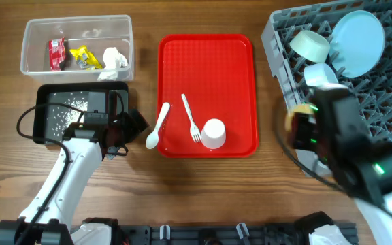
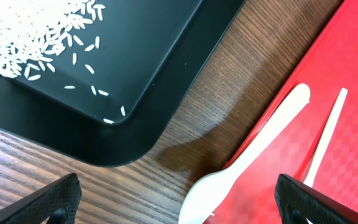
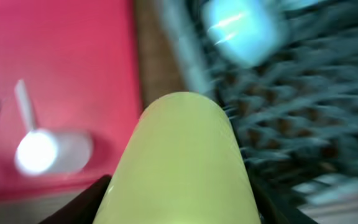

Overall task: Sort waste into correct bins and load items into the dishwasher rack
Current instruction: 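Carry the yellow cup into the rack and set it down with the right gripper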

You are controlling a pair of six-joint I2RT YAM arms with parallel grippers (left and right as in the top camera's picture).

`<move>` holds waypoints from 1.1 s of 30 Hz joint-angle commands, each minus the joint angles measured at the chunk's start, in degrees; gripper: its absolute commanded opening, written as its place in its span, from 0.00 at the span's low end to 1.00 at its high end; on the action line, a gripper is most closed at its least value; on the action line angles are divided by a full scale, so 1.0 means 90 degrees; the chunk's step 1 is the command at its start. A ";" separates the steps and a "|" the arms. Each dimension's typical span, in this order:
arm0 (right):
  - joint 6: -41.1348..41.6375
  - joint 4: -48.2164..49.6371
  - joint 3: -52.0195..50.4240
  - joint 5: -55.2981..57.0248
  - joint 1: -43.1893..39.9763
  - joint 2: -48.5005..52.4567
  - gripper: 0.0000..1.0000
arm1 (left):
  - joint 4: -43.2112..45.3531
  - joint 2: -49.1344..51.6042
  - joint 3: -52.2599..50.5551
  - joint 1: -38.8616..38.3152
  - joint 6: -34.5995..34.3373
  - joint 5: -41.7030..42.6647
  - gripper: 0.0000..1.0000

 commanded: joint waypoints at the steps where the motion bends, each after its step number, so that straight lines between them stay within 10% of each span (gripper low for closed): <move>1: 0.0631 0.0000 -0.0134 0.1251 -0.0493 -0.0554 0.41 | 0.0000 0.0010 -0.0027 0.0000 -0.0085 0.0029 1.00; 17: -0.0058 0.1294 -0.0372 -0.0869 -0.3558 0.1358 0.46 | 0.0000 0.0010 -0.0027 0.0000 -0.0085 0.0027 1.00; 33: -0.0595 0.1044 -0.0372 -0.1673 -0.4546 0.3060 0.48 | 0.0000 0.0010 -0.0027 0.0000 -0.0085 0.0029 1.00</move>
